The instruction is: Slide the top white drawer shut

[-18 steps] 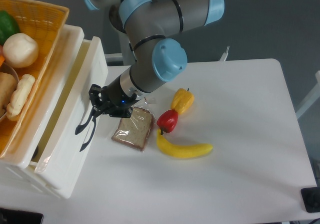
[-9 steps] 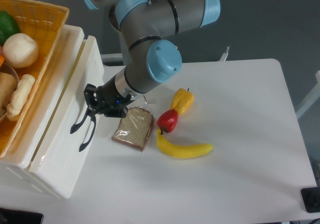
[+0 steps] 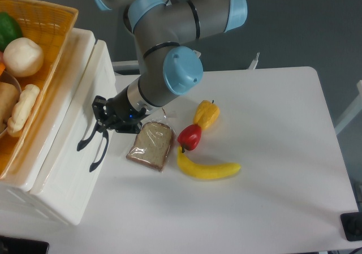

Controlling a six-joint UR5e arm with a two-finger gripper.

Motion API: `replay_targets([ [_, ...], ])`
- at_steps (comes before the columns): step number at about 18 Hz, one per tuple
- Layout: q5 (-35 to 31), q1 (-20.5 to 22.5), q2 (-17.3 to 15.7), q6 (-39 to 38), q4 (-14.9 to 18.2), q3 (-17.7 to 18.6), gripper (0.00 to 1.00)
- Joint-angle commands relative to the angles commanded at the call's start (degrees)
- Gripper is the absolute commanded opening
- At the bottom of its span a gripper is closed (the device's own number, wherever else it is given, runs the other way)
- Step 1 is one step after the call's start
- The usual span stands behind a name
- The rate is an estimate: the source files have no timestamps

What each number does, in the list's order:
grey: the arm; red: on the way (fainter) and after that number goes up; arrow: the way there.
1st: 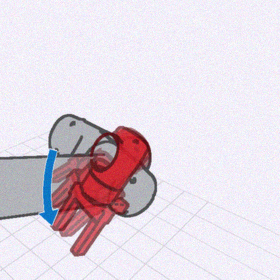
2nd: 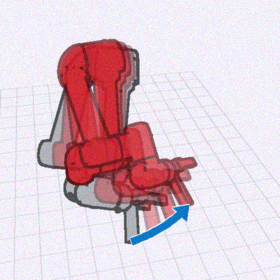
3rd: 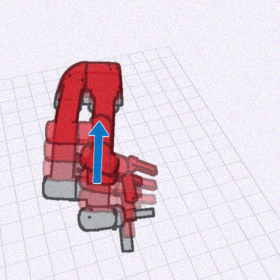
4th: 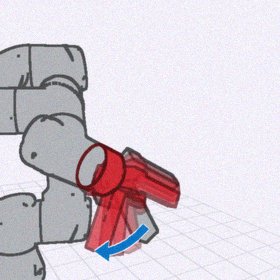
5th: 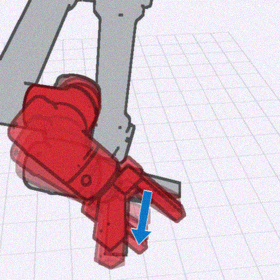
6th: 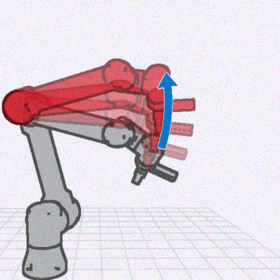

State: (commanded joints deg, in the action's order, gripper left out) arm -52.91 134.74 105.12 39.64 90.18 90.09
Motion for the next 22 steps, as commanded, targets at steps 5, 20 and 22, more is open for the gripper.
replay_targets([
  [5, 0.0, -0.2, 0.1, -0.4, -0.1, 0.0, 0.04],
  [20, -1.2, 15.1, 0.9, 1.2, -13.9, -1.3, 1.00],
  [22, -3.4, 17.3, 2.5, 2.9, -18.9, -1.4, 1.00],
])
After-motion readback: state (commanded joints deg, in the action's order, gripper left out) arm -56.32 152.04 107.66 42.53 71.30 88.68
